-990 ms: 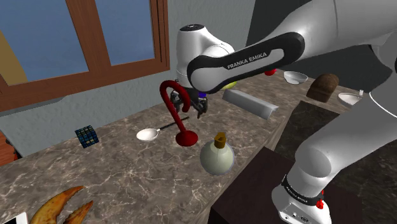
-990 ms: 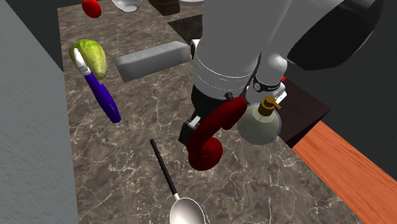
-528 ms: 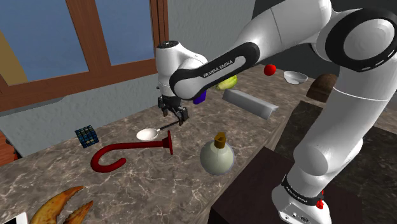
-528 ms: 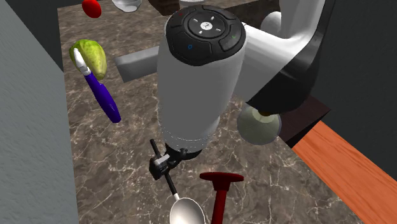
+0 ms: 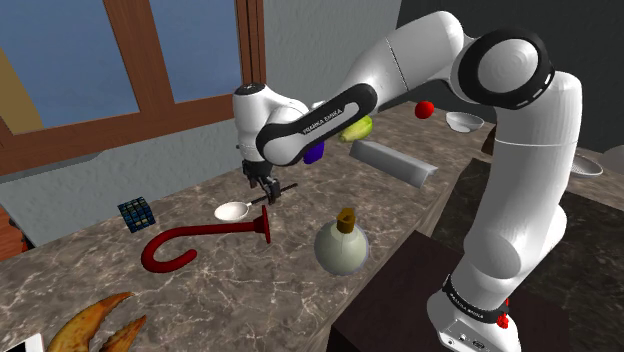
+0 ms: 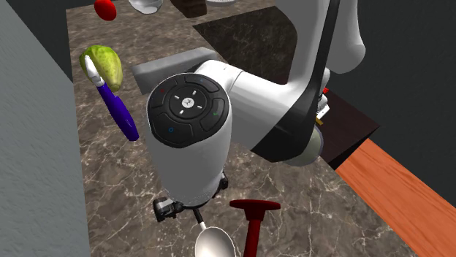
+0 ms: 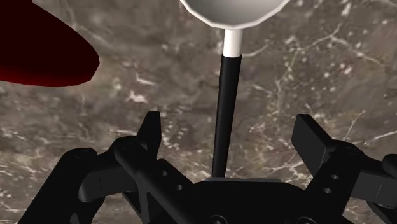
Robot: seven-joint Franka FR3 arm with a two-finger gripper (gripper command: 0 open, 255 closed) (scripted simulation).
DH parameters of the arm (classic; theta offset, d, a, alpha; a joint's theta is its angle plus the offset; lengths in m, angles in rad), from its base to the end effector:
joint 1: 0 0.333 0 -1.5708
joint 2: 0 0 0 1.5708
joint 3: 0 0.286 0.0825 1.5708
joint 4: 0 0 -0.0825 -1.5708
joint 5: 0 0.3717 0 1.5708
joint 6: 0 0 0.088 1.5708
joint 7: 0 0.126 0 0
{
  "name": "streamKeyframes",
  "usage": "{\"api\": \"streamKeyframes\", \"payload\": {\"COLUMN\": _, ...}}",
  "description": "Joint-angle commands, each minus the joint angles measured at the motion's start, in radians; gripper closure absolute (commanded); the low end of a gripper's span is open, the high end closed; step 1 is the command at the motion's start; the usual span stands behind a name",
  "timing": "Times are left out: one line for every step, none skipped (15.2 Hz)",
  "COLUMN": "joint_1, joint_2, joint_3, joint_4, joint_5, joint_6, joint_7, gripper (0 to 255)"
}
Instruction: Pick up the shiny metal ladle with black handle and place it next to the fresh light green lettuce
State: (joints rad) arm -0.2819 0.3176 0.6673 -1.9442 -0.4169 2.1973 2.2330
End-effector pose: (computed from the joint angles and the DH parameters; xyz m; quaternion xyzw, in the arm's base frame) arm 0.5594 0.1931 0.3122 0.6841 -0.7257 0.0724 0.0079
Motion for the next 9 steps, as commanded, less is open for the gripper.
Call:
{"api": "streamKeyframes", "payload": {"joint_1": 0.004, "joint_2": 0.017, "joint_3": -0.009, "joint_4": -0.008, "joint_5": -0.017, "joint_6": 0.021, "joint_7": 0.013, "gripper": 0}}
{"api": "streamKeyframes", "payload": {"joint_1": 0.006, "joint_2": 0.026, "joint_3": -0.013, "joint_4": -0.011, "joint_5": -0.026, "joint_6": 0.030, "joint_7": 0.018, "gripper": 0}}
{"api": "streamKeyframes", "payload": {"joint_1": 0.008, "joint_2": 0.031, "joint_3": -0.015, "joint_4": -0.012, "joint_5": -0.030, "joint_6": 0.035, "joint_7": 0.021, "gripper": 0}}
{"api": "streamKeyframes", "payload": {"joint_1": 0.008, "joint_2": 0.031, "joint_3": -0.015, "joint_4": -0.012, "joint_5": -0.030, "joint_6": 0.035, "joint_7": 0.021, "gripper": 0}}
{"api": "streamKeyframes", "payload": {"joint_1": 0.008, "joint_2": 0.031, "joint_3": -0.015, "joint_4": -0.012, "joint_5": -0.030, "joint_6": 0.035, "joint_7": 0.021, "gripper": 0}}
{"api": "streamKeyframes", "payload": {"joint_1": 0.008, "joint_2": 0.031, "joint_3": -0.015, "joint_4": -0.012, "joint_5": -0.030, "joint_6": 0.035, "joint_7": 0.021, "gripper": 0}}
{"api": "streamKeyframes", "payload": {"joint_1": 0.008, "joint_2": 0.031, "joint_3": -0.015, "joint_4": -0.012, "joint_5": -0.030, "joint_6": 0.035, "joint_7": 0.021, "gripper": 0}}
{"api": "streamKeyframes", "payload": {"joint_1": 0.008, "joint_2": 0.031, "joint_3": -0.015, "joint_4": -0.012, "joint_5": -0.030, "joint_6": 0.035, "joint_7": 0.021, "gripper": 0}}
{"api": "streamKeyframes", "payload": {"joint_1": 0.008, "joint_2": 0.031, "joint_3": -0.015, "joint_4": -0.012, "joint_5": -0.030, "joint_6": 0.035, "joint_7": 0.021, "gripper": 0}}
